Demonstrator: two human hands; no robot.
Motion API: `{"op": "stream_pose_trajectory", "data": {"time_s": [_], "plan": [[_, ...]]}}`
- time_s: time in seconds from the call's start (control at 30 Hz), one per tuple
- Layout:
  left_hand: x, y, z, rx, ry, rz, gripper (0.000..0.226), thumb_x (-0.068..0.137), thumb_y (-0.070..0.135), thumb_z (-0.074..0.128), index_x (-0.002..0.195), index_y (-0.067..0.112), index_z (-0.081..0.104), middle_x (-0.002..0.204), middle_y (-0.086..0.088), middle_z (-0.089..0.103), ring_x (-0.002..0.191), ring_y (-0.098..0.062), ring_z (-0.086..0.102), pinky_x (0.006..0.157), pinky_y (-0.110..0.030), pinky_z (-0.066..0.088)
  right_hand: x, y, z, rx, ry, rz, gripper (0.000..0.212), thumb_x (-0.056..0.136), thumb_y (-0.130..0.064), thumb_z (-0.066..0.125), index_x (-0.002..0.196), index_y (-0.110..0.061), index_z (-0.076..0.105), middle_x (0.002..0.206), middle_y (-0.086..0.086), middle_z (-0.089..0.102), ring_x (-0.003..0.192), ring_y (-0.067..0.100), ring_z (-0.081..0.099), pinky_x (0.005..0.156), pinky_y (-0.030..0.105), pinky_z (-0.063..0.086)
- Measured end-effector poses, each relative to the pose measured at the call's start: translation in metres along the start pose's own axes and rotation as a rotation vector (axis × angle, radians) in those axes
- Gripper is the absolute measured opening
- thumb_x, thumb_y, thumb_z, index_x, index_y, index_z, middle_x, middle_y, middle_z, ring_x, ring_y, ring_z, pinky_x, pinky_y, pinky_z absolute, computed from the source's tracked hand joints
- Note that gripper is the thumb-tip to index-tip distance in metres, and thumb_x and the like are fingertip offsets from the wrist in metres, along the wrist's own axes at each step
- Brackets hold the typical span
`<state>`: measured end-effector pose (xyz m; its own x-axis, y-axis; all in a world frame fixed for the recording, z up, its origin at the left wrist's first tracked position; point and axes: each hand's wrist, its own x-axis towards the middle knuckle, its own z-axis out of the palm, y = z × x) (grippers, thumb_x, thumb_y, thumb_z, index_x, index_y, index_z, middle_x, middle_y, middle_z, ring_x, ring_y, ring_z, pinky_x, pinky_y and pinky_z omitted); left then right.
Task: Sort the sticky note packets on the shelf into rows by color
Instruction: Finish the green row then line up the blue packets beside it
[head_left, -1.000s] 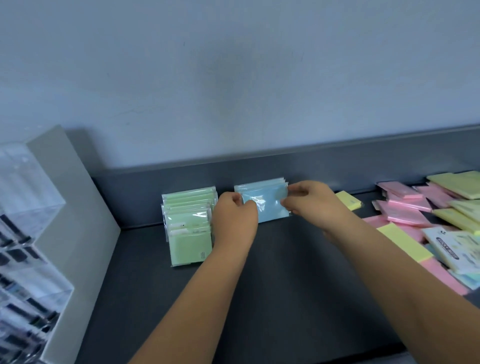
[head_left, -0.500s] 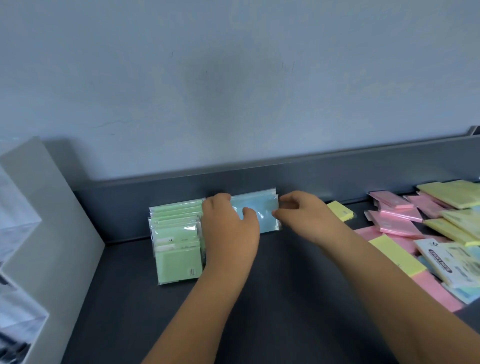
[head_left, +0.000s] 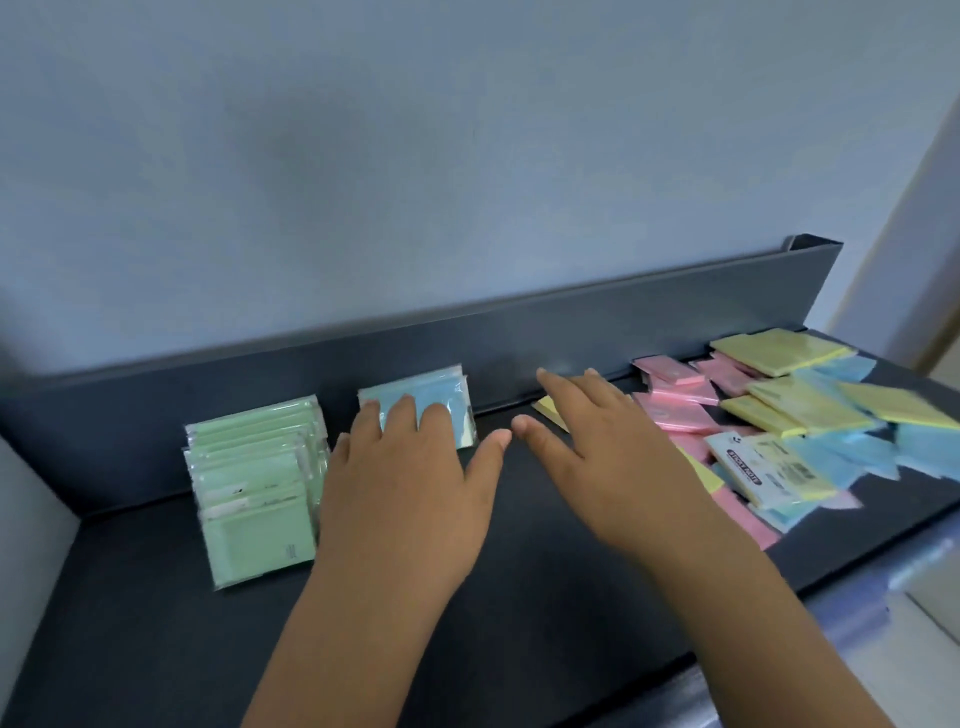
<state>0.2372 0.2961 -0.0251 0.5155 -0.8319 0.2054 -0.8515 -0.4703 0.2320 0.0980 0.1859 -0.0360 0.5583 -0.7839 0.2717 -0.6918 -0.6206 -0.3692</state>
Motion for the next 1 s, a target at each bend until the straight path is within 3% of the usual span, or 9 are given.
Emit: {"op": "stream_pose_trajectory", "data": {"time_s": [0.1,0.3,0.47,0.6,0.67,0.83,1.0], "plan": [[-0.004,0.026,0.006,-0.027,0.029,0.022,0.075,0.091,0.073,0.015,0.129,0.022,0.056,0.139,0.004,0.055,0.14,-0.026,0.038,0.111,-0.047,0.04,-0.011,0.023,-0.017,0.022,0.007,-0.004,0.072,0.096,-0.067,0.03,0.158,-0.029,0.034,0.16,-0.009,0.039,0.155,0.016,0.022,0.121,0.041,0.029],[-0.018,0.113,0.024,-0.083,-0.022,0.092,0.071,0.095,0.072,0.022,0.146,0.028,0.045,0.157,0.007,0.039,0.152,-0.022,0.021,0.122,-0.042,0.026,-0.031,0.101,-0.051,0.006,-0.035,-0.02,0.073,0.096,-0.065,0.029,0.161,-0.031,0.026,0.166,-0.012,0.027,0.153,0.01,0.021,0.121,0.034,0.024],[-0.018,0.193,0.055,-0.135,-0.021,0.084,0.066,0.094,0.067,0.023,0.141,0.03,0.05,0.15,0.01,0.048,0.142,-0.02,0.036,0.119,-0.047,0.03,-0.047,0.19,-0.087,-0.004,-0.031,0.078,0.066,0.1,-0.062,0.038,0.158,-0.031,0.03,0.164,-0.008,0.032,0.152,0.015,0.025,0.119,0.036,0.028],[-0.02,0.234,0.081,-0.151,-0.046,0.041,0.067,0.094,0.068,0.023,0.146,0.032,0.045,0.16,0.011,0.036,0.151,-0.018,0.024,0.125,-0.052,0.013,-0.058,0.248,-0.105,-0.04,-0.077,0.115,0.069,0.101,-0.062,0.038,0.16,-0.029,0.025,0.165,-0.007,0.03,0.153,0.016,0.023,0.118,0.036,0.028],[-0.02,0.249,0.087,-0.183,-0.054,0.046,0.062,0.097,0.065,0.03,0.146,0.03,0.046,0.161,0.009,0.034,0.152,-0.018,0.021,0.125,-0.051,0.017,-0.06,0.265,-0.113,-0.024,-0.093,0.124,0.069,0.101,-0.061,0.041,0.16,-0.027,0.026,0.165,-0.005,0.03,0.153,0.016,0.022,0.118,0.035,0.026],[-0.019,0.272,0.089,-0.272,-0.038,0.056,0.059,0.097,0.062,0.036,0.138,0.024,0.053,0.146,0.007,0.049,0.137,-0.016,0.037,0.114,-0.038,0.034,-0.061,0.284,-0.122,0.011,-0.106,0.1,0.071,0.099,-0.061,0.046,0.16,-0.029,0.027,0.165,-0.007,0.031,0.154,0.016,0.02,0.12,0.036,0.025],[-0.008,0.287,0.093,-0.272,-0.02,0.109,0.051,0.098,0.058,0.042,0.133,0.023,0.055,0.138,0.009,0.053,0.131,-0.015,0.041,0.107,-0.033,0.035,-0.056,0.307,-0.123,0.052,-0.03,0.142,0.068,0.098,-0.06,0.05,0.156,-0.029,0.035,0.154,-0.007,0.043,0.139,0.017,0.041,0.108,0.036,0.038]]}}
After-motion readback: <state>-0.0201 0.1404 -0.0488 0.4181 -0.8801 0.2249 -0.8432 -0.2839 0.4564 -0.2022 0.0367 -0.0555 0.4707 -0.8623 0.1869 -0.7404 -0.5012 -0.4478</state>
